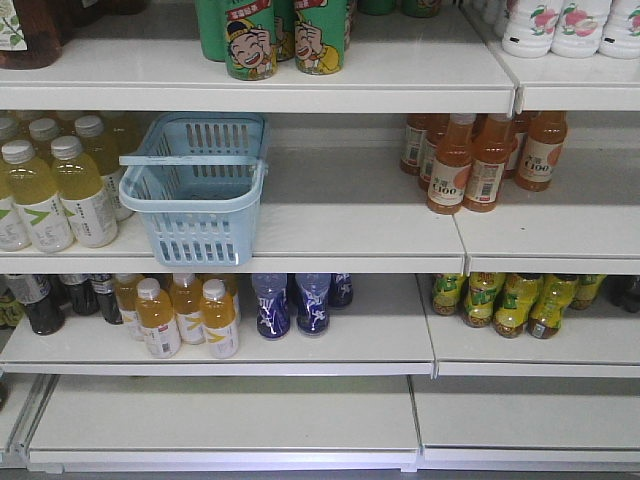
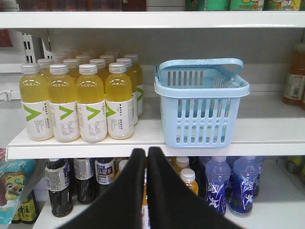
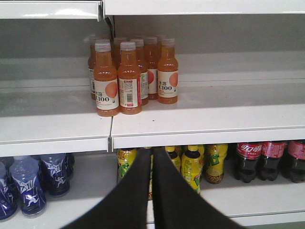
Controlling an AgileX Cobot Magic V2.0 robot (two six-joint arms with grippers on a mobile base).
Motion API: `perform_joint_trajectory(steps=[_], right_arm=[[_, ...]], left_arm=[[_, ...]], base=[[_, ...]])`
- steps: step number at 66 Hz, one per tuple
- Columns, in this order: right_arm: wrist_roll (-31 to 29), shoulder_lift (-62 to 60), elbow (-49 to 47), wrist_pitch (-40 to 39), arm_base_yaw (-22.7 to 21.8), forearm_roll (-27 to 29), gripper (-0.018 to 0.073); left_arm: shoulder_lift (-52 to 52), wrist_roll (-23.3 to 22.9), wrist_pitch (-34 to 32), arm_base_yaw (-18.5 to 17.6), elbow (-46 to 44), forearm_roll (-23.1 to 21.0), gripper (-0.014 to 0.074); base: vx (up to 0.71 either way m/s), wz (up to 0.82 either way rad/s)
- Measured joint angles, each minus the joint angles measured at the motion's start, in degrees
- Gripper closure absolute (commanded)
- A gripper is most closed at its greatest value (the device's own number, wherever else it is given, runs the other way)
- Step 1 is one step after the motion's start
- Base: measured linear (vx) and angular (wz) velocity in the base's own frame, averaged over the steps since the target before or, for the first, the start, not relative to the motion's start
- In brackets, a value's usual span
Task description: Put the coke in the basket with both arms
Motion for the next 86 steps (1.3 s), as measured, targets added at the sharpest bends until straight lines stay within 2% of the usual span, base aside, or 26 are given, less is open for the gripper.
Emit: perform_joint_trajectory(steps=[53,61,80,83,86], right_arm=[[0.0,0.0,0.0,0.0,0.0,0.0,0.0561],[0.0,0.0,0.0,0.0,0.0,0.0,0.0561],[0.0,0.0,0.0,0.0,0.0,0.0,0.0561],[0.0,0.0,0.0,0.0,0.0,0.0,0.0561],[0.0,0.0,0.0,0.0,0.0,0.0,0.0561]], left_arm=[[0.0,-0.1,-0.1,0.0,0.0,0.0,0.0602],[0.0,-2.4,-1.7,0.0,0.0,-0.8,0.0602],[0.0,-3.8,-3.7,0.0,0.0,-1.1,0.0602],[0.0,-5.5,-4.2,0.0,0.0,-2.3,0.0602],[0.0,-9.3,-5.1,0.0,0.0,-4.8,0.0602]], base=[[0.0,0.0],[0.0,0.0],[0.0,0.0],[0.0,0.0],[0.0,0.0]])
